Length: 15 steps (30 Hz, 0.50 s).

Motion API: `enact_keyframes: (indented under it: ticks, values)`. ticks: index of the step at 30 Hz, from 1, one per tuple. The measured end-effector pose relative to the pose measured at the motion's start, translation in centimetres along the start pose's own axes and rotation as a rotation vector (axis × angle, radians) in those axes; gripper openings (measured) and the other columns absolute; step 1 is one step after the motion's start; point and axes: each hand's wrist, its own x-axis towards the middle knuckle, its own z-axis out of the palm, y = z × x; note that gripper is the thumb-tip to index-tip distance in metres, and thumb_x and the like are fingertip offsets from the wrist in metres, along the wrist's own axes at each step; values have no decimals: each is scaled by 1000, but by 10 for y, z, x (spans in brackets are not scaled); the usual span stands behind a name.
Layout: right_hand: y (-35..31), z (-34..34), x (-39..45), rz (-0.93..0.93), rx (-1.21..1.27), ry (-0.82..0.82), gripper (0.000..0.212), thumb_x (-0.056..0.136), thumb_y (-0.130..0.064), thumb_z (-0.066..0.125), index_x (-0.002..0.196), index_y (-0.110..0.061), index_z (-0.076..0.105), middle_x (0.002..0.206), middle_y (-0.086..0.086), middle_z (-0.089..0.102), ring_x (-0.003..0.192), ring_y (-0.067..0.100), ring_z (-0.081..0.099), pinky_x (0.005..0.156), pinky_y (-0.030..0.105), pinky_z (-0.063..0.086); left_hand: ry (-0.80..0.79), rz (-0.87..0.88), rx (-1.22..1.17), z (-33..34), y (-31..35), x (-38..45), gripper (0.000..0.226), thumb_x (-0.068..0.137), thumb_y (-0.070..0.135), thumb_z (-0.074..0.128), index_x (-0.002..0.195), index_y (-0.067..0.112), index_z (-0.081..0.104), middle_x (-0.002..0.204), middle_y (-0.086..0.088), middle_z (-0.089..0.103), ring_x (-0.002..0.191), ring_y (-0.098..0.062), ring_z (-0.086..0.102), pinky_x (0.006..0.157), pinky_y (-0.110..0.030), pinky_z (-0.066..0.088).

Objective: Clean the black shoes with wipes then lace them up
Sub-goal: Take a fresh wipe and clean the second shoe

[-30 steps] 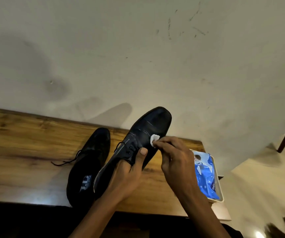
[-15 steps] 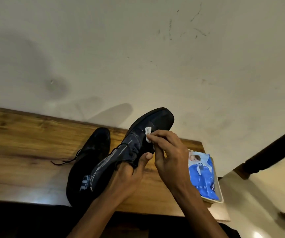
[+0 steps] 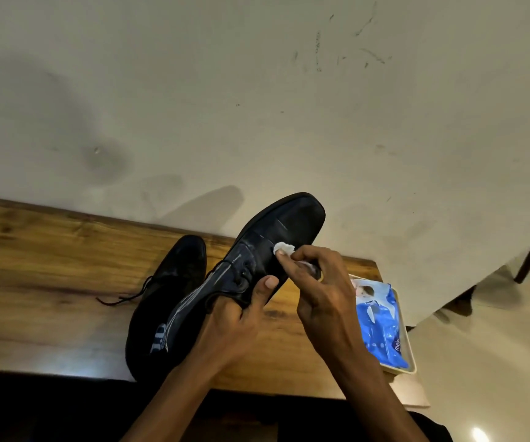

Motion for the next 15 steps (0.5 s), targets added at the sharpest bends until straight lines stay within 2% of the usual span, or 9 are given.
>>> enact_keyframes:
  ticks: [2, 4, 6, 8, 10, 12, 13, 15]
  values:
    - [10, 0, 4, 41, -40, 20, 54, 84, 16, 56, 128, -13, 69, 112, 15, 62, 103, 26, 59, 82, 24, 49, 5, -14, -30, -1, 0, 0, 45, 75, 67, 42, 109, 40, 54, 94, 17, 59, 95, 2, 57, 78, -12, 41]
    - [9, 1, 7, 92, -50, 35, 52, 86, 14, 56, 128, -13, 69, 112, 15, 62, 103, 26, 58, 79, 24, 47, -3, -27, -61, 0, -1, 0, 55, 76, 68, 43, 118, 35, 56, 98, 13, 63, 96, -1, 59, 79, -12, 43]
    - [-5, 5, 3, 56, -29, 26, 45, 91, 3, 47, 128, -11, 69, 112, 14, 60, 103, 22, 56, 83, 21, 44, -9, -33, -73, -1, -2, 1, 50, 76, 68, 43, 114, 40, 57, 104, 13, 64, 99, 2, 58, 84, -14, 44]
    - [-14, 5, 2, -21, -18, -13, 45, 91, 2, 46, 128, -10, 68, 115, 12, 56, 105, 21, 54, 87, 16, 40, -11, -51, -78, -2, -1, 0, 39, 75, 69, 42, 103, 45, 53, 101, 17, 61, 94, 8, 55, 80, -11, 41]
    - [-3, 4, 9, -39, -63, -12, 49, 88, 12, 53, 129, -10, 67, 115, 12, 55, 105, 22, 53, 90, 9, 36, 3, -75, -76, -4, 1, 0, 45, 72, 73, 40, 101, 42, 55, 98, 13, 64, 91, 5, 58, 76, -12, 42]
    - [6, 4, 14, 57, -94, 5, 56, 83, 19, 59, 132, -8, 65, 113, 16, 59, 105, 24, 53, 91, 10, 35, 8, -74, -51, -4, 1, -2, 56, 72, 74, 39, 109, 36, 58, 103, 7, 66, 97, -3, 60, 83, -16, 45]
    - [4, 4, 13, 89, -85, 3, 55, 84, 17, 59, 133, -8, 64, 113, 17, 61, 105, 24, 53, 91, 12, 35, 10, -63, -45, -4, 1, -2, 62, 73, 74, 39, 115, 33, 59, 105, 6, 66, 101, -7, 61, 88, -20, 45]
    - [-7, 2, 7, 36, -35, -7, 44, 90, 6, 54, 131, -6, 65, 114, 16, 63, 104, 22, 54, 93, 10, 33, 5, -63, -27, -5, -1, -1, 69, 73, 75, 38, 116, 27, 62, 94, 6, 64, 95, -10, 62, 84, -24, 46]
